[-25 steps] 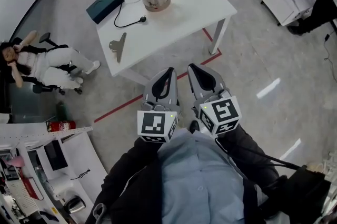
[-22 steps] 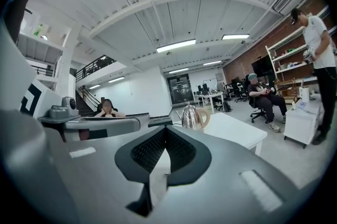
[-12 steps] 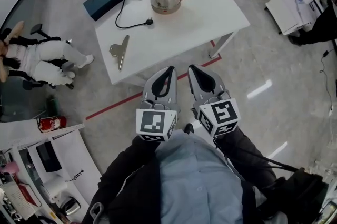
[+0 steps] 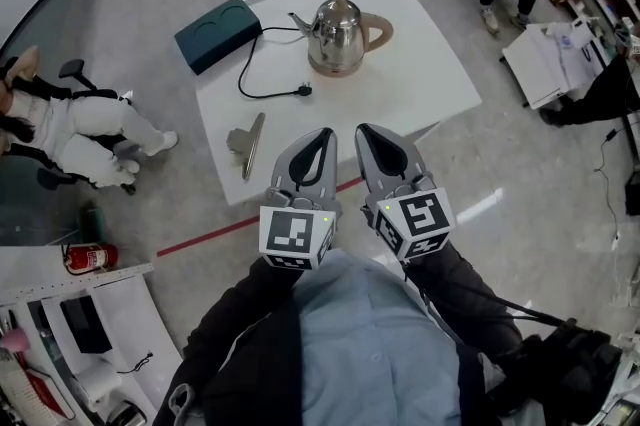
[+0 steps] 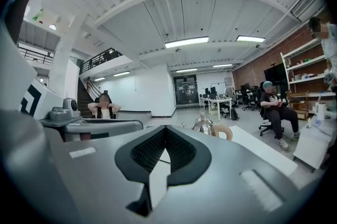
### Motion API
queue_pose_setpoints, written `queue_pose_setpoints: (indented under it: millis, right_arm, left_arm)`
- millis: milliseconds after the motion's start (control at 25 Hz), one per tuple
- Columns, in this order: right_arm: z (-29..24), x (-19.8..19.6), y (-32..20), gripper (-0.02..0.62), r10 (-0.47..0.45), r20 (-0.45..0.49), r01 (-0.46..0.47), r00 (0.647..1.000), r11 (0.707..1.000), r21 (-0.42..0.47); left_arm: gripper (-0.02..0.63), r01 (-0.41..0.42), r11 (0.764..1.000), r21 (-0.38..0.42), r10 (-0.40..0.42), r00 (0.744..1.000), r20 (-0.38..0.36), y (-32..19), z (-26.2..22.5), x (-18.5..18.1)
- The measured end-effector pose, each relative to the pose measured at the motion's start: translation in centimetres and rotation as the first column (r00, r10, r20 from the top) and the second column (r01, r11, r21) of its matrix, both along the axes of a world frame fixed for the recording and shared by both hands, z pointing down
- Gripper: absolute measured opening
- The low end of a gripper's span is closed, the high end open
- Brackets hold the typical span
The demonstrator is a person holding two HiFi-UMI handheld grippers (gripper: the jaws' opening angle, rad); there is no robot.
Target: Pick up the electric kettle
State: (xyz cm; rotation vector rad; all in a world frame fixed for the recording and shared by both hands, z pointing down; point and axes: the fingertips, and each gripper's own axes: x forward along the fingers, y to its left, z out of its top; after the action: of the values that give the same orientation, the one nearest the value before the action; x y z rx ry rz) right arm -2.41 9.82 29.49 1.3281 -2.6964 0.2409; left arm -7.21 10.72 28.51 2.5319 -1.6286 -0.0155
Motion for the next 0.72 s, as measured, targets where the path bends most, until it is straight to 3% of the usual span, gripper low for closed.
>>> queue_pose_setpoints:
  millis: [240, 720]
  right_arm:
    - [-1.0, -0.8, -2.3, 0.025, 0.034, -0.011, -0.033, 0.999, 0.999, 0.037]
    - [0.3, 2.2, -4.7, 0.025, 0.109, -0.003, -0.109, 0.994, 0.994, 0.028]
  left_arm:
    - [0.002, -0.030, 0.999, 0.020, 0.031, 0.999, -0.018, -2.5, -0.4, -1.2]
    - [0.002, -0.104, 0.994, -0.037, 0.104, 0.995, -0.004, -4.6, 2.2, 2.1]
